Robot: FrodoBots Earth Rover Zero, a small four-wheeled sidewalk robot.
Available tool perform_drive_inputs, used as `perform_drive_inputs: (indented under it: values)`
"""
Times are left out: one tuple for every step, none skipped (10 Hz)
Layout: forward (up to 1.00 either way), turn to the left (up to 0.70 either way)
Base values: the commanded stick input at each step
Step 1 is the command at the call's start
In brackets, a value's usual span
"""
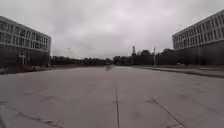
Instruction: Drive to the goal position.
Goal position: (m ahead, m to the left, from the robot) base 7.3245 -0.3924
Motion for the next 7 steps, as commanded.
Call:
perform_drive_inputs:
  values:
    - [1.00,-0.02]
    - [1.00,-0.28]
    - [1.00,-0.24]
    - [1.00,0.00]
    - [1.00,0.00]
    - [1.00,0.00]
    - [1.00,0.00]
